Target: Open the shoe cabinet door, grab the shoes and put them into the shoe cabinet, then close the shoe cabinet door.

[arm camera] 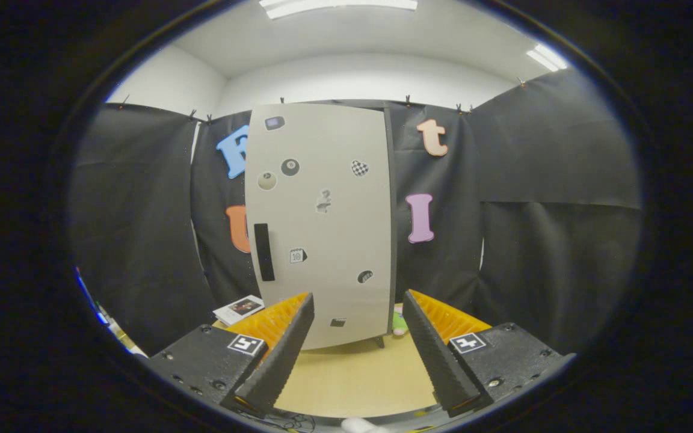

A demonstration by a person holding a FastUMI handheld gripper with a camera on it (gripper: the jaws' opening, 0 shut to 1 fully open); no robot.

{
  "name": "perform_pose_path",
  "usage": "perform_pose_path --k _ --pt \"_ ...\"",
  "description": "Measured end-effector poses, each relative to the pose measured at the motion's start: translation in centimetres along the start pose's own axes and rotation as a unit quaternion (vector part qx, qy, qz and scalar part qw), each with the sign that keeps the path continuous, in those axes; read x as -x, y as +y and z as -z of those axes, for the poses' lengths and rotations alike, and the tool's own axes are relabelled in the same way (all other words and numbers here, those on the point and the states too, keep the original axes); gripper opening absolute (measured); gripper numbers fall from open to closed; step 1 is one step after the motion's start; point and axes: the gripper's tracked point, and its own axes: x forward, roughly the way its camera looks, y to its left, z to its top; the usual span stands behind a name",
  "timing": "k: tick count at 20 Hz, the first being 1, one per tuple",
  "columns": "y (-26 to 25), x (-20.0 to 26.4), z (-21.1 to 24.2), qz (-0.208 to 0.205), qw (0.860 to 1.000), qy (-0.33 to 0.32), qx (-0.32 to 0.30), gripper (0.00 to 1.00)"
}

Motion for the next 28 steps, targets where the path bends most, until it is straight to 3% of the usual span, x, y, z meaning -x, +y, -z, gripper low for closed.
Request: perform_pose_path --k 28 --pt "-1.2 1.0 1.6 0.007 1.000 0.008 -0.011 0.97"
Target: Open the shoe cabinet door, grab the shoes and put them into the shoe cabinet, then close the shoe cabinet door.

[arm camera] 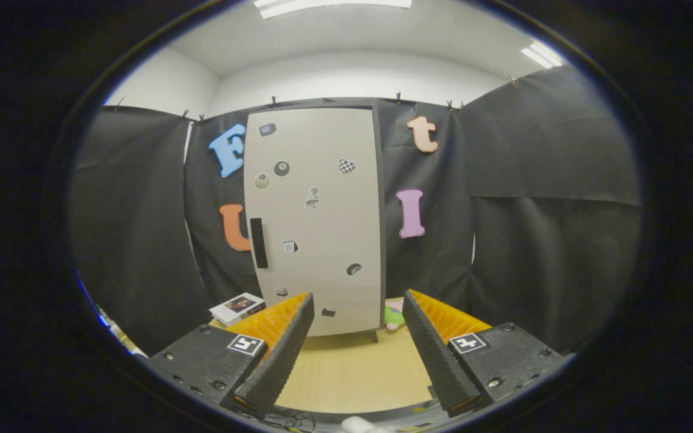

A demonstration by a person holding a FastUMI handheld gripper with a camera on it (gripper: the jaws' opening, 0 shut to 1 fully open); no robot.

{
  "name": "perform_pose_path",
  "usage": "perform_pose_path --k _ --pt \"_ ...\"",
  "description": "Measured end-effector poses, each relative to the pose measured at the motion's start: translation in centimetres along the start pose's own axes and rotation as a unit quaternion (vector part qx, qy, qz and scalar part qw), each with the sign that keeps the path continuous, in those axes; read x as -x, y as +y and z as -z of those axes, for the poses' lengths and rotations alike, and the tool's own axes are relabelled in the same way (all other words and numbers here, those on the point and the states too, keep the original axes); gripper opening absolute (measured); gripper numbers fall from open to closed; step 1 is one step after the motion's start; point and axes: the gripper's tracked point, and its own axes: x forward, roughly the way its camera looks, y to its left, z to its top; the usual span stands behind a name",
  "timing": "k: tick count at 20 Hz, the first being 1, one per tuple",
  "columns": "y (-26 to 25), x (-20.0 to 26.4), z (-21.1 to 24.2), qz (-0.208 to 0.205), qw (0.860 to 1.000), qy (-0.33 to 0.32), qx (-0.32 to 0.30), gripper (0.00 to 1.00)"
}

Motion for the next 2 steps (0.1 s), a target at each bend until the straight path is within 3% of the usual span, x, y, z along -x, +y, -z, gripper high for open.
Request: perform_pose_path --k 2 --pt "-0.03 -0.05 -0.01 0.000 1.000 -0.002 0.004 0.97"
